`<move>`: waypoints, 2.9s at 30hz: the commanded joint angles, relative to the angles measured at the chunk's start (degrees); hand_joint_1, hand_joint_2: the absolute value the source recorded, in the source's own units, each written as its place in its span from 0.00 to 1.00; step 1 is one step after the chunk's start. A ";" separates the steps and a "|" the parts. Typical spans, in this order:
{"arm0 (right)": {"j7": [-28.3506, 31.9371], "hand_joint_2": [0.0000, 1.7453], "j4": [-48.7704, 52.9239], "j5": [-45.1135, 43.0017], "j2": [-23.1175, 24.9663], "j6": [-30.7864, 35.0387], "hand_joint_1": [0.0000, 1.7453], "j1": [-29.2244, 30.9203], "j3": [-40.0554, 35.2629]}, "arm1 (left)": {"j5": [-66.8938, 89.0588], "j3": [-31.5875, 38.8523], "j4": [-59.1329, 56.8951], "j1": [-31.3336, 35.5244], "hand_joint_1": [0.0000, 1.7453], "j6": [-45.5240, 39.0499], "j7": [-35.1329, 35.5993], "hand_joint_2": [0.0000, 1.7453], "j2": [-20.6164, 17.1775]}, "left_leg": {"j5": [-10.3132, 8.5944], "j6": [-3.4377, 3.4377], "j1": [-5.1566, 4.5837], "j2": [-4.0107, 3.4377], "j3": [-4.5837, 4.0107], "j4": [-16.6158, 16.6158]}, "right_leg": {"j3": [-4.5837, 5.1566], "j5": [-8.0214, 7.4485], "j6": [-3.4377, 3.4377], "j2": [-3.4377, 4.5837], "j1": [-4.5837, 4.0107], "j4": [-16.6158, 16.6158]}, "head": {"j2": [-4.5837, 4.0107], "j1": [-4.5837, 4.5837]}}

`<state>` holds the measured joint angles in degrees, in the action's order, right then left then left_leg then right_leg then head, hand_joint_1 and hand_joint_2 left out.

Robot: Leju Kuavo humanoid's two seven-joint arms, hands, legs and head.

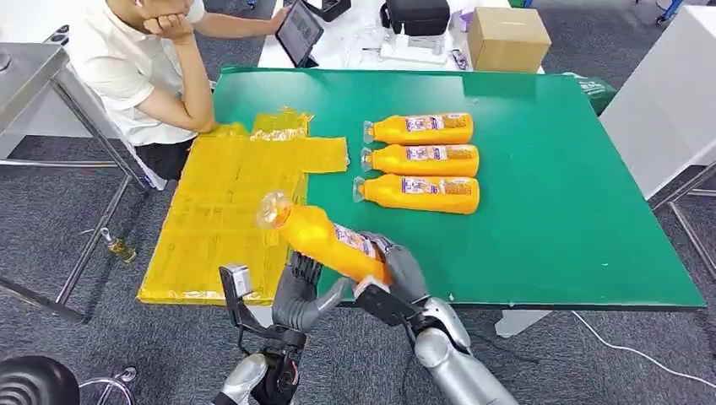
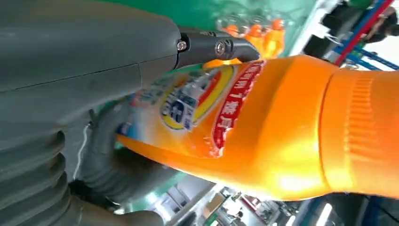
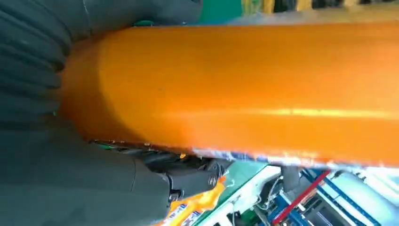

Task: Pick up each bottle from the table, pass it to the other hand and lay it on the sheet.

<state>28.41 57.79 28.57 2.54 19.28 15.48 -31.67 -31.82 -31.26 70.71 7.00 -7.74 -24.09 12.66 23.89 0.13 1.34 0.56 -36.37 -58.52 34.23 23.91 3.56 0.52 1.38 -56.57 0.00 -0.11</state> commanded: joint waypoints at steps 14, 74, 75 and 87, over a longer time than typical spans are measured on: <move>3.56 1.00 -3.50 -0.95 -0.32 -5.07 0.99 1.23 -12.74 | 0.55 -0.96 -1.57 3.92 0.00 -3.25 -2.85 1.00 -0.43 | 0.07 -0.09 0.00 -0.02 0.22 0.03 | -0.21 0.07 -0.15 -0.07 -0.04 0.06 | 0.00 0.00; 11.59 0.00 26.27 -2.62 14.96 20.72 0.00 -16.54 39.13 | 86.79 8.40 -15.09 16.08 0.99 -23.34 22.46 1.00 -9.30 | 0.03 -0.07 0.02 -0.03 0.22 0.05 | -0.18 0.05 -0.18 -0.10 -0.06 0.05 | 0.00 -0.02; 11.59 0.00 26.27 -2.62 14.96 20.72 0.00 -16.54 39.13 | 86.79 8.40 -15.09 16.08 0.99 -23.34 22.46 1.00 -9.30 | 0.10 -0.14 0.04 -0.07 0.45 0.08 | -0.41 0.11 -0.31 -0.12 -0.11 0.10 | 0.00 0.00; 11.59 0.00 26.27 -2.62 14.96 20.72 0.00 -16.54 39.13 | 86.79 8.40 -15.09 16.08 0.99 -23.34 22.46 1.00 -9.30 | 0.05 -0.07 0.02 -0.06 0.22 0.03 | -0.18 0.07 -0.21 -0.07 -0.07 0.02 | 0.00 0.00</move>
<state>39.89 84.52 26.40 17.53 40.17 -1.68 6.64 54.93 -23.23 60.04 20.21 -31.63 -1.79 3.93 23.87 0.15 1.35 0.55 -36.42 -58.52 34.32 23.91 3.55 0.50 1.38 -56.59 0.00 -0.11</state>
